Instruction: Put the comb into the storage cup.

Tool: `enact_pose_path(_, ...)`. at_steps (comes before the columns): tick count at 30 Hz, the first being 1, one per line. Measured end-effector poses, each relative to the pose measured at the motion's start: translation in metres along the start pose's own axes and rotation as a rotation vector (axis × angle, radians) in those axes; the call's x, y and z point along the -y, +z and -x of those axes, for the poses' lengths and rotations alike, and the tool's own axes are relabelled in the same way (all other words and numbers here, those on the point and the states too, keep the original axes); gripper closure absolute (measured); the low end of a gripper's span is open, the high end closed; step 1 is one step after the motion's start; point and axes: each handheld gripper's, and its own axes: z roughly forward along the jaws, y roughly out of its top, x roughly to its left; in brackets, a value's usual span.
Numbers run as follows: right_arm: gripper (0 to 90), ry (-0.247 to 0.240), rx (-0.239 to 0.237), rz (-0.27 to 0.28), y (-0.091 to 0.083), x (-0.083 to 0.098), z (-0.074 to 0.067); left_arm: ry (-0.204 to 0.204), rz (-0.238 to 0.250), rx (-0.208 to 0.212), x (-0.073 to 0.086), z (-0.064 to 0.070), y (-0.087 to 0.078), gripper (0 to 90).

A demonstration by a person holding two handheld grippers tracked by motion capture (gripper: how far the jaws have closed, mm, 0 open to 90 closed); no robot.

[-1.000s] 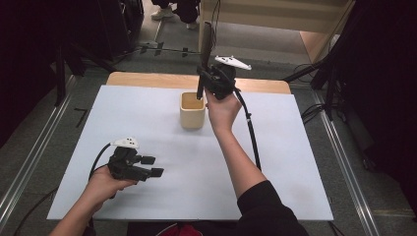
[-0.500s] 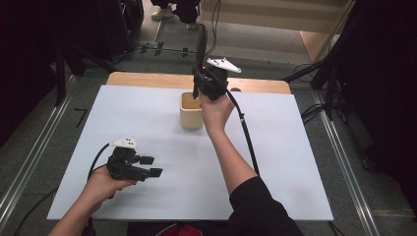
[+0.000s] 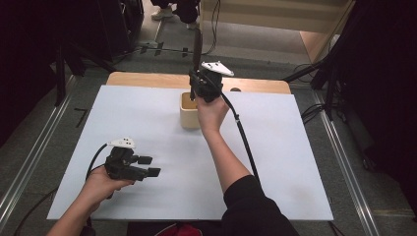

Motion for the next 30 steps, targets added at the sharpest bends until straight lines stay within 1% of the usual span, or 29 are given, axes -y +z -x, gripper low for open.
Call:
enact_pose_path(5, 70.1, 0.001, 0.004, -0.009, 0.002, 0.003, 0.002, 0.002, -0.007, 0.001, 0.000, 0.000, 0.001, 34.1)
enact_pose_path(8, 70.1, -0.004, 0.008, 0.001, 0.002, 0.005, 0.001, 0.001, -0.007, 0.002, 0.000, 0.000, 0.001, 34.1)
enact_pose_path(13, 70.0, 0.014, 0.012, -0.003, 0.003, 0.011, 0.005, 0.000, -0.005, 0.007, 0.000, -0.001, 0.002, 34.1)
enact_pose_path(17, 70.1, 0.015, 0.021, -0.005, 0.005, 0.016, 0.007, -0.002, -0.007, 0.006, 0.000, -0.001, 0.002, 34.1)
enact_pose_path(24, 70.0, 0.024, 0.012, -0.003, 0.006, 0.022, 0.008, -0.003, -0.005, 0.006, 0.000, -0.001, 0.001, 34.1)
enact_pose_path(30, 70.0, 0.042, 0.014, -0.008, 0.007, 0.030, 0.011, -0.003, -0.005, 0.006, 0.001, -0.001, 0.001, 34.1)
